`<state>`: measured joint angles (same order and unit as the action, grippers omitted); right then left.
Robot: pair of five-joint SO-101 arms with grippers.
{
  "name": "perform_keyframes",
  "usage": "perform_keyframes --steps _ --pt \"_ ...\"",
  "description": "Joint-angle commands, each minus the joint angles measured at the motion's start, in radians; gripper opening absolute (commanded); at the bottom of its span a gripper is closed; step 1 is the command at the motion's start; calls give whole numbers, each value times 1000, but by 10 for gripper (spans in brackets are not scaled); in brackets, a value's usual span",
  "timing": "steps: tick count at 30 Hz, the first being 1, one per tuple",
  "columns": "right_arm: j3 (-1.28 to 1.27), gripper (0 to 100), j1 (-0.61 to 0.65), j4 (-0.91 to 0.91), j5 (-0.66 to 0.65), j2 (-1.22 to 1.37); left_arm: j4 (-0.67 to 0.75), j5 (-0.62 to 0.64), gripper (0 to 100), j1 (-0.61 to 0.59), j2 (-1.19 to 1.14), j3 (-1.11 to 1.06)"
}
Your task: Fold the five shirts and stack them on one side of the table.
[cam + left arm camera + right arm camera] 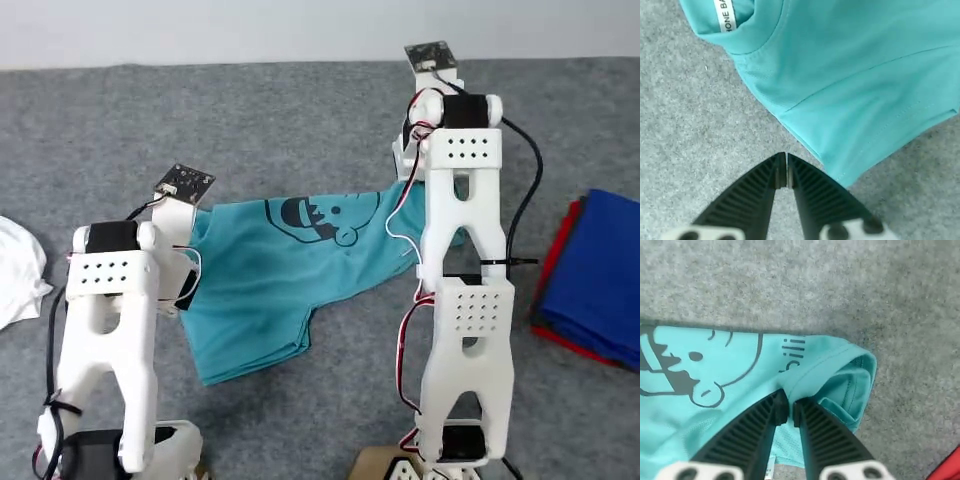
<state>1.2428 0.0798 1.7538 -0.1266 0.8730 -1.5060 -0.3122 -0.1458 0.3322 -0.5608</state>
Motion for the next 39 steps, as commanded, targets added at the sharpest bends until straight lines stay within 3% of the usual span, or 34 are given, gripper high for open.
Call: perform_keyframes --steps 1,11,21,29,39 --pt "120 10 7 41 9 -88 2 2 7 -3 28 4" --pt "129 10 -4 35 6 -58 3 0 7 -3 28 4" --pt "129 10 -154 41 6 111 2 0 7 -3 28 4" --pt "124 10 -154 44 5 30 17 0 7 -3 28 4" --pt "-324 10 -145 42 -26 -183 17 0 7 -3 28 10"
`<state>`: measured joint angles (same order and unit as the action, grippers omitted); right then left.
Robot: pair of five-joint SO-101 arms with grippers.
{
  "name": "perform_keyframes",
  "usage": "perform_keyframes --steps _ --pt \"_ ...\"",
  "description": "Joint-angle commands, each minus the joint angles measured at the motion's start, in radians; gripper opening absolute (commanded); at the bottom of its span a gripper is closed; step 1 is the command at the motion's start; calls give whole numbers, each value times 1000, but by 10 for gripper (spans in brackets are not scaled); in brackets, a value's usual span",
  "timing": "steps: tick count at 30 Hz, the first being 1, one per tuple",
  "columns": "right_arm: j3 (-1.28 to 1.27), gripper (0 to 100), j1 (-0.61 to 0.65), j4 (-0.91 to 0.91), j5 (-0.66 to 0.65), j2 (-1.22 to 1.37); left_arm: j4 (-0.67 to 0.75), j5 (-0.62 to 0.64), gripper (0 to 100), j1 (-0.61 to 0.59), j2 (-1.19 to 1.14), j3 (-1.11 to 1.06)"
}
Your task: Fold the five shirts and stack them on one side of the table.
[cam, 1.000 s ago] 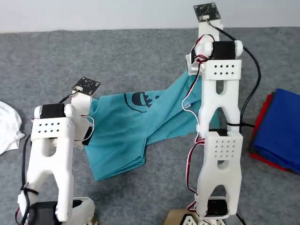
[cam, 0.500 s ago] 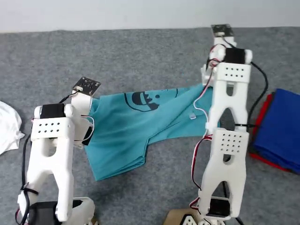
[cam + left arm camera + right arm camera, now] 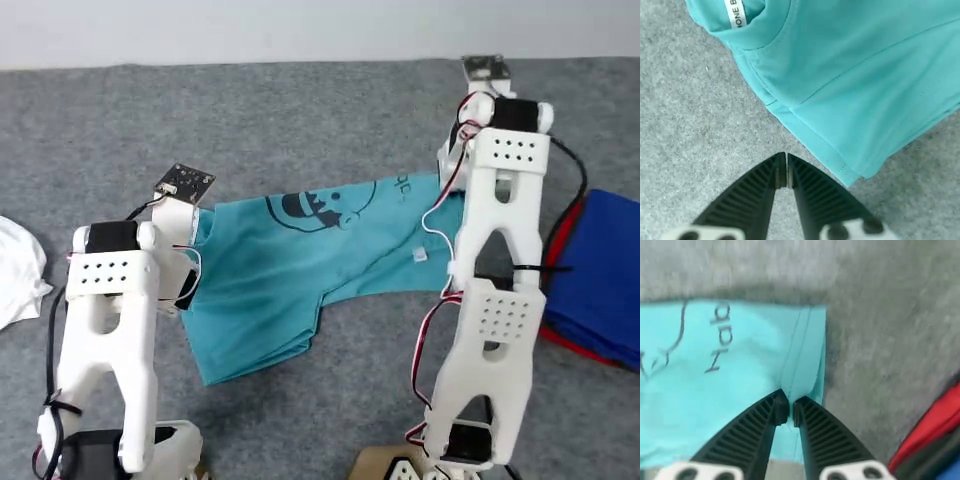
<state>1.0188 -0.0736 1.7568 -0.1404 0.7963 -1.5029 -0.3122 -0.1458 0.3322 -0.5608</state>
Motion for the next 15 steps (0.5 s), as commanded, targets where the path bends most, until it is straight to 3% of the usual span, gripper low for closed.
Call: perform_keyframes --steps 1,12,15 --pt "-133 10 8 38 -12 -114 14 0 7 -3 28 10" --pt "-180 15 48 -25 -8 -113 37 2 7 -2 28 4" --pt "-180 106 51 -93 -3 -111 35 3 7 -2 28 4"
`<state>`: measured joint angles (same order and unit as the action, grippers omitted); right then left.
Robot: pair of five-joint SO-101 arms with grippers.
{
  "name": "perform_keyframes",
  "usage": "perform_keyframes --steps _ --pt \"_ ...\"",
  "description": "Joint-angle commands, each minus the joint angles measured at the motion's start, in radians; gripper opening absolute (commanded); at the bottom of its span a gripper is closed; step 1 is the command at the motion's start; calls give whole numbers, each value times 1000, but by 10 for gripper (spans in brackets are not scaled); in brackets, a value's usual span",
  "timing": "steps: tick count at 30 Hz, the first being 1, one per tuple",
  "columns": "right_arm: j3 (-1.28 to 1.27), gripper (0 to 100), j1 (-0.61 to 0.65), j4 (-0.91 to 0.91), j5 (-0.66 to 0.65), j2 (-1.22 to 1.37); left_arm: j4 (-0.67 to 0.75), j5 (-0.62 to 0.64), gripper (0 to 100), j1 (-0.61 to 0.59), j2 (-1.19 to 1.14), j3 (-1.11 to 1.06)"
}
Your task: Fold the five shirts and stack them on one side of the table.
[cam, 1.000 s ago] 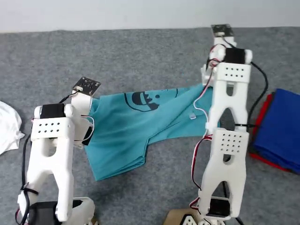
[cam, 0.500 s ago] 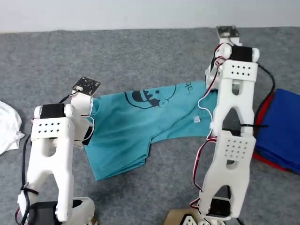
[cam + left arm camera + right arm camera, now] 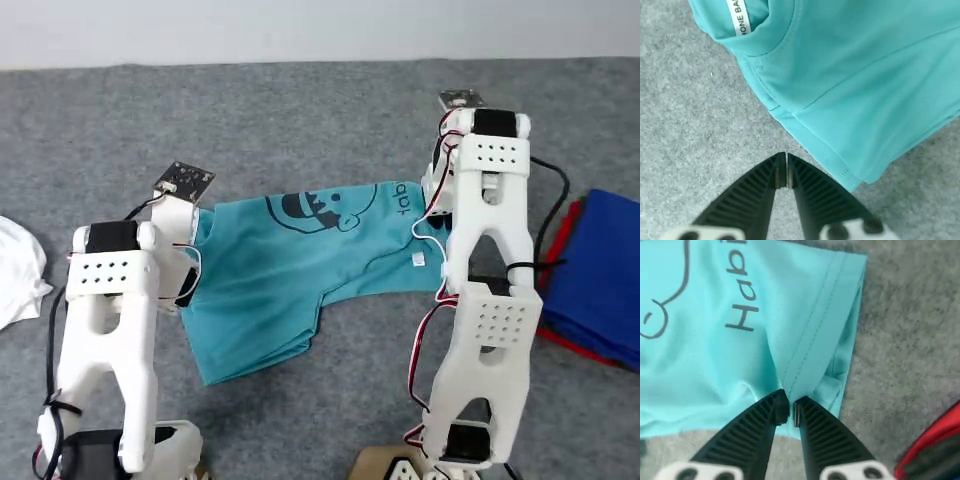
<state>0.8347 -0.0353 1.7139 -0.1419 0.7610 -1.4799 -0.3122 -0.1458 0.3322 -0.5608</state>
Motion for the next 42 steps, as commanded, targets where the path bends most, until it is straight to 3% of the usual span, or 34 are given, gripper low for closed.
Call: perform_keyframes --steps 1,4,10,17,25,32,36,42 --pt "5 152 12 -62 2 -76 12 3 7 -2 28 4" --pt "5 248 -2 -54 23 -88 11 5 7 -2 28 4" --pt "64 252 -54 73 -37 -111 11 5 7 -3 28 4" --pt "55 251 -65 73 -52 -51 15 5 7 -3 28 4" --pt "55 143 16 73 -48 35 15 5 7 -3 28 4" --pt "55 88 12 73 -48 79 12 3 7 -3 28 4" --pt "55 5 12 77 -48 71 12 3 7 -3 28 4" --pt "48 11 31 82 -49 -42 12 2 7 -3 28 4"
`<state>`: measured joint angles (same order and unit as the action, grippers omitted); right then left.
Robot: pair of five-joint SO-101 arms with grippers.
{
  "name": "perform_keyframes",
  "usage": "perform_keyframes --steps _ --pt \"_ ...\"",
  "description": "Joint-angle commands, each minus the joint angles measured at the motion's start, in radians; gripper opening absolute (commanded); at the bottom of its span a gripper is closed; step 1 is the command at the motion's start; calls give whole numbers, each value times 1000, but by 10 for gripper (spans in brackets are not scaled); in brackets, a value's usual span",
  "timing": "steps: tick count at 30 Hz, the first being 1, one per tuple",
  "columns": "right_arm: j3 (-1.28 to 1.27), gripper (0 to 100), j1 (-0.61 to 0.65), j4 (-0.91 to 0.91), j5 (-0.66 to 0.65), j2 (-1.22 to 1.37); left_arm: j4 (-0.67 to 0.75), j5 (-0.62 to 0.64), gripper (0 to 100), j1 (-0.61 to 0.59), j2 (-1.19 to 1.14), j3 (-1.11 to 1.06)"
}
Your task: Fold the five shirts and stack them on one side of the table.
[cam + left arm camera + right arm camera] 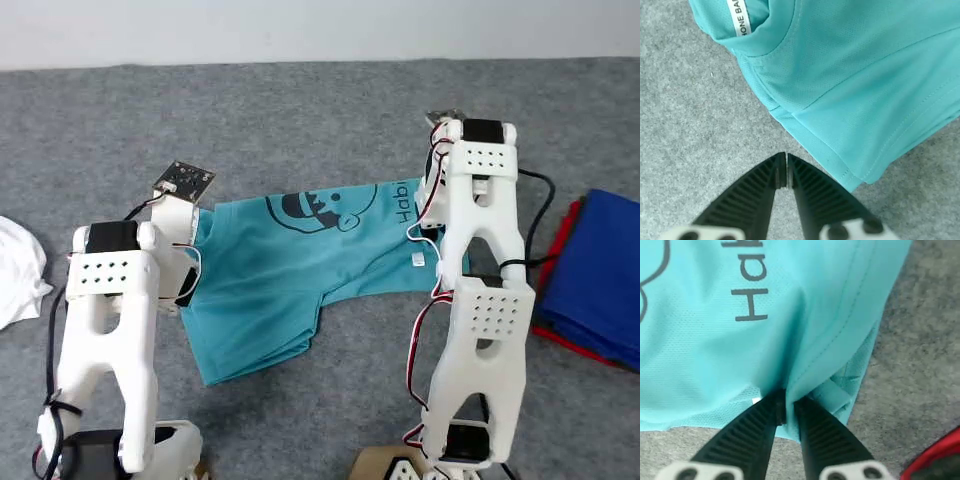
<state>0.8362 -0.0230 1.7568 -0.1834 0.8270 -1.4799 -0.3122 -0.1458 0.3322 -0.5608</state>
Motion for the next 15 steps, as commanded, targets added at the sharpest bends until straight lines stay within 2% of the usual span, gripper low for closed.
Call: perform_keyframes --steps 1,15 --pt "37 11 24 41 -8 -125 12 2 7 -3 28 4" --pt "-253 10 87 41 103 -312 18 0 7 -3 28 8"
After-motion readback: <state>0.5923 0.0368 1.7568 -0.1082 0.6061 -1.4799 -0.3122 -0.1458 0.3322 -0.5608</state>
